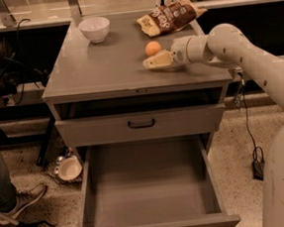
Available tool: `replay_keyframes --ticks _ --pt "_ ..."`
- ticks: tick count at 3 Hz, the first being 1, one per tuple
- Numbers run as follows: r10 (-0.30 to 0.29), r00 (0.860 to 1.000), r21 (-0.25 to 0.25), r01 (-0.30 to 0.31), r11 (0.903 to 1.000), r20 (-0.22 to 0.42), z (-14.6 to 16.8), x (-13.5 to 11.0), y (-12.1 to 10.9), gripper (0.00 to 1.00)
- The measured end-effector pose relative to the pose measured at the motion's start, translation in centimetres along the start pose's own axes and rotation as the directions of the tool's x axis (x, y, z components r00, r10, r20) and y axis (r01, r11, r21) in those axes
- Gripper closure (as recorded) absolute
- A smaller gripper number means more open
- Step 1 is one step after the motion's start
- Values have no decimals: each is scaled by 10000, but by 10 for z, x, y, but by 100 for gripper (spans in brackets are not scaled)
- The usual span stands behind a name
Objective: Pick orange from middle drawer and place on counter
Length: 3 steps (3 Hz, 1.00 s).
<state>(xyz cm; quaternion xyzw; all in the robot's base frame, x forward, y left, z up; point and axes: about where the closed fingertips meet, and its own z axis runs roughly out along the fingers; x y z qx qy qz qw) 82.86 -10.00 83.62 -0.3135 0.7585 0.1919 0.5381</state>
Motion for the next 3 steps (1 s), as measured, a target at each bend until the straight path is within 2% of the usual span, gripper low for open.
replay_keyframes --ticks 1,2,3 --pt "-65 9991 70 62 10000 424 -22 -6 4 0" --pt "-582 9871 701 482 9964 1490 -89 -31 17 0" --pt "-1067 9691 1315 786 9882 2224 -153 -50 21 0"
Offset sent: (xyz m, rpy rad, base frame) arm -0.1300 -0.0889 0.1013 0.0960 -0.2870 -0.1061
